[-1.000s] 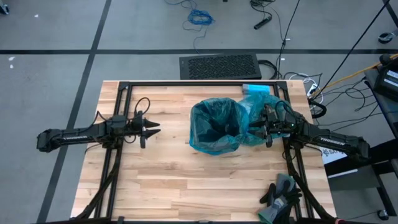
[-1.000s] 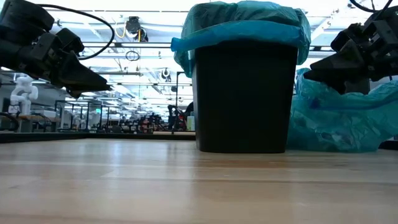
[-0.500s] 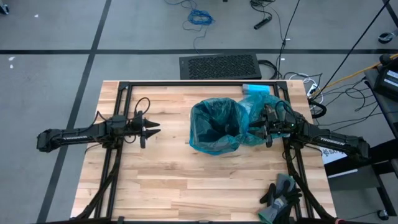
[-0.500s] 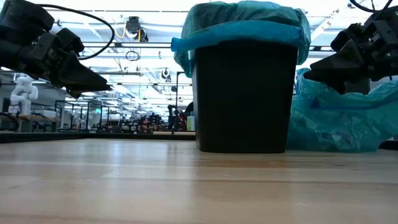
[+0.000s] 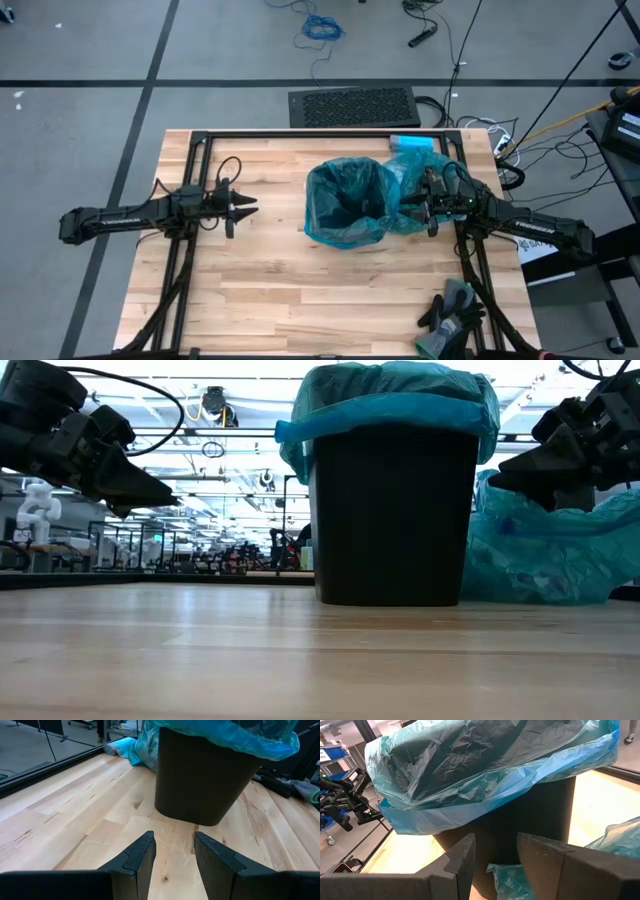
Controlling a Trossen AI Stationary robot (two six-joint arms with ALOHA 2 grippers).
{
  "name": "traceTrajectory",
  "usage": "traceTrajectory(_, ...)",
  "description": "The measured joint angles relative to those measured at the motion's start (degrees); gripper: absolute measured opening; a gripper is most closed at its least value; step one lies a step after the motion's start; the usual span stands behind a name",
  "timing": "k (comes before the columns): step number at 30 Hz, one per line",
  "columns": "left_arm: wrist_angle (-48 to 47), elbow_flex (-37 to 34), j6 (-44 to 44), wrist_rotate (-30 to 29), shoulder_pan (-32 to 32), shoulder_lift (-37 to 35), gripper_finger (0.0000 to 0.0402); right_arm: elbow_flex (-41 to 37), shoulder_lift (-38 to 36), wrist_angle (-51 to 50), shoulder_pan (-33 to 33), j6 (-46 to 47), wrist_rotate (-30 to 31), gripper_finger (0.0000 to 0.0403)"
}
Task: Place trash/remove bag and relplace
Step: Return to Home Position
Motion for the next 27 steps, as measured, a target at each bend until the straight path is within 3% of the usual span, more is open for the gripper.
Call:
traceTrajectory(19,0.0,0.0,0.0,0.0,0.0,0.0,0.0141,0.0,0.0,0.0,8.1,0.0,0.2,0.0139)
traceTrajectory(27,0.0,0.0,0.0,0.0,0.0,0.0,0.0141,0.0,0.0,0.0,8.5,0.0,0.2,0.0139)
